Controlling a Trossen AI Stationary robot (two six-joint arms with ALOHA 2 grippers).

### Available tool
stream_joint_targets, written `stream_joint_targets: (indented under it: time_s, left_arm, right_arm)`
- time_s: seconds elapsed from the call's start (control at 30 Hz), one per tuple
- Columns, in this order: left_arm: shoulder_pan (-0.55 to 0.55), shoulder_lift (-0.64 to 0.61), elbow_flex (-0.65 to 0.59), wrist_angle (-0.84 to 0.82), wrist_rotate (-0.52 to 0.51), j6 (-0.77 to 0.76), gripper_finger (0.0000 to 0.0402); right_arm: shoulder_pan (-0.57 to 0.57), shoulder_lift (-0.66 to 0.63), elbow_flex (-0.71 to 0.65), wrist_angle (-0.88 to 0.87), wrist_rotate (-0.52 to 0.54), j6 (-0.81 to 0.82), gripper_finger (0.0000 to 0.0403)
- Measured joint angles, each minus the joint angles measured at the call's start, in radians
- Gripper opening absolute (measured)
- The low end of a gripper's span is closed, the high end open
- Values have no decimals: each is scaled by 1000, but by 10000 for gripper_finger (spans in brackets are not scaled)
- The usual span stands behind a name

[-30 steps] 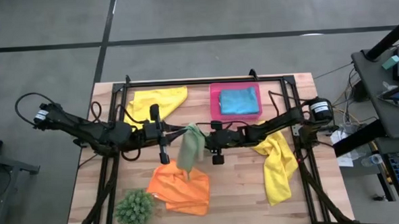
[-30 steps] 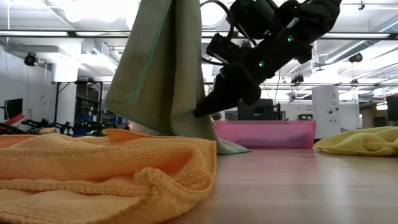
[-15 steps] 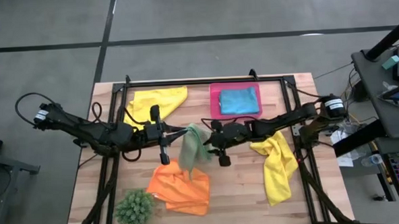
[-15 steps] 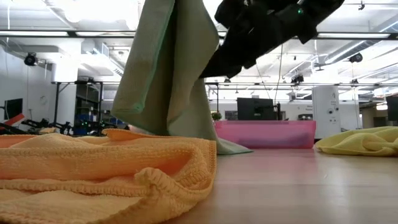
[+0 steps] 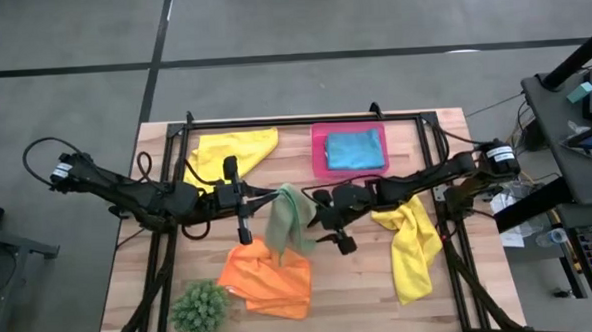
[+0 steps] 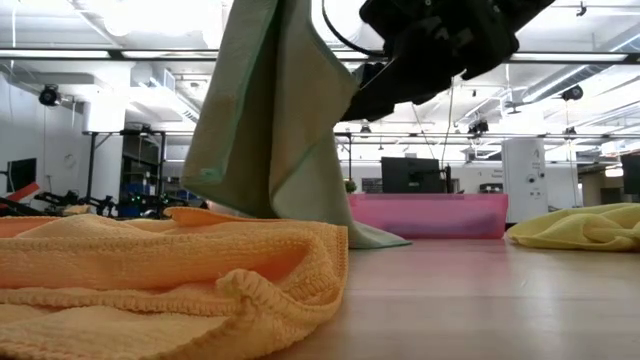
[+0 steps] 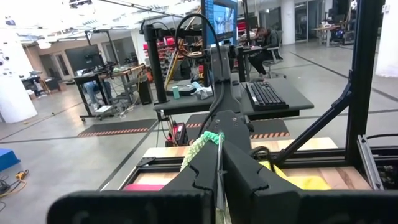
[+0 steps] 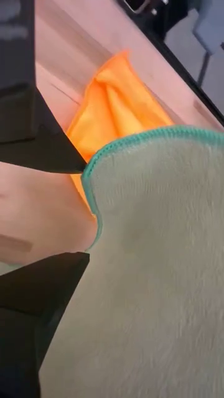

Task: Fold microfiber towels
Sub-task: Fold the green microfiber cloth

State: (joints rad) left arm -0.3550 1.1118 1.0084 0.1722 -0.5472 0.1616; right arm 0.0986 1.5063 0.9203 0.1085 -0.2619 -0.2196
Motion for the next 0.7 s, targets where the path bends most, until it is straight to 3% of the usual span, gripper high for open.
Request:
stream_joint_targets:
  time_s: [0.3,0.4,0.57,0.7]
  left_arm:
    - [0,0,0,1,-1,1,0]
    - [0,0,0,1,-3,1,0]
    - [0,0,0,3,-4,1,0]
    - [0,0,0,3,-5,0,0]
  right_arm:
    - [82,0,0,56,1,-67,180]
    - [100,0,0,73,65,-57,154]
    - [101,0,0,73,130,58,109]
    - [99,0,0,67,133,139,104]
